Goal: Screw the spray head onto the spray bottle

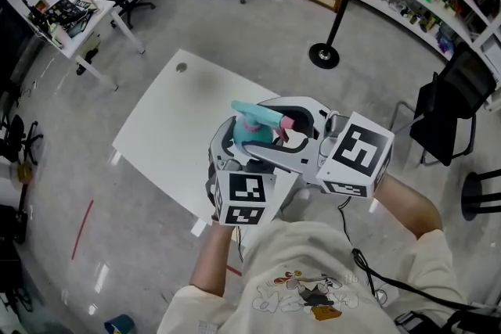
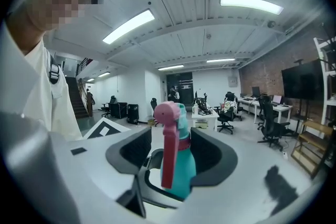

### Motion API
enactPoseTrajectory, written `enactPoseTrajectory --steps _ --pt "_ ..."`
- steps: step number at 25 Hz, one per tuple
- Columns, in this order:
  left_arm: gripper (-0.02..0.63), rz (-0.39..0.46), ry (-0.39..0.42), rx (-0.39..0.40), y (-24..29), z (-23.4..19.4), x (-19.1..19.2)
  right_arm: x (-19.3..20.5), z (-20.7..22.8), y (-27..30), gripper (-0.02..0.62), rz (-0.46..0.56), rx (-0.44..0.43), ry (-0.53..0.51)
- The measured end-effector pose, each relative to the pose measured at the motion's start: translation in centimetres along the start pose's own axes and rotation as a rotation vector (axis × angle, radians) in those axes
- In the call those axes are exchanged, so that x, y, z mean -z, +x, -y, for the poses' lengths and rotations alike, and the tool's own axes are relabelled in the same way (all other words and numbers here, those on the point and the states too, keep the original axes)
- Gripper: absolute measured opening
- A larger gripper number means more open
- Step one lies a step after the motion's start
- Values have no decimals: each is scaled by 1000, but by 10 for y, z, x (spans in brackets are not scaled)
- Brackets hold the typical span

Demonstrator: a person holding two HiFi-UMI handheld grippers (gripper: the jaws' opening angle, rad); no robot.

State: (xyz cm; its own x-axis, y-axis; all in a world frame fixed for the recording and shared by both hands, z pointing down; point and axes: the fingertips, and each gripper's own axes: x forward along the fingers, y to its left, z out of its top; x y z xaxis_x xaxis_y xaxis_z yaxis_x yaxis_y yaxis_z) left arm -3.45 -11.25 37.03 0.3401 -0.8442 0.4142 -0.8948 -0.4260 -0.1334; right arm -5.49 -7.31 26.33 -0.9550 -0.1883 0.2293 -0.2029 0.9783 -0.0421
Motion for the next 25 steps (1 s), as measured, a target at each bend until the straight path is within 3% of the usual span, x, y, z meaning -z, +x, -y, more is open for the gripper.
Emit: enactPoseTrajectory --steps 7,12,14,19,25 --pt "413 9 8 38 -1 -2 0 -8 -2 -20 219 14 -37 -19" --pt "413 -15 91 97 -9 -12 9 -20 1 -27 219 10 -43 -55" --pt "413 -21 108 140 -10 -12 11 -21 2 -31 219 8 -55 -69" --pt "413 12 106 331 -20 6 10 -22 1 -42 219 31 -130 -45" --pt "413 27 141 400 -24 15 16 -17 -6 -49 218 66 -211 -14"
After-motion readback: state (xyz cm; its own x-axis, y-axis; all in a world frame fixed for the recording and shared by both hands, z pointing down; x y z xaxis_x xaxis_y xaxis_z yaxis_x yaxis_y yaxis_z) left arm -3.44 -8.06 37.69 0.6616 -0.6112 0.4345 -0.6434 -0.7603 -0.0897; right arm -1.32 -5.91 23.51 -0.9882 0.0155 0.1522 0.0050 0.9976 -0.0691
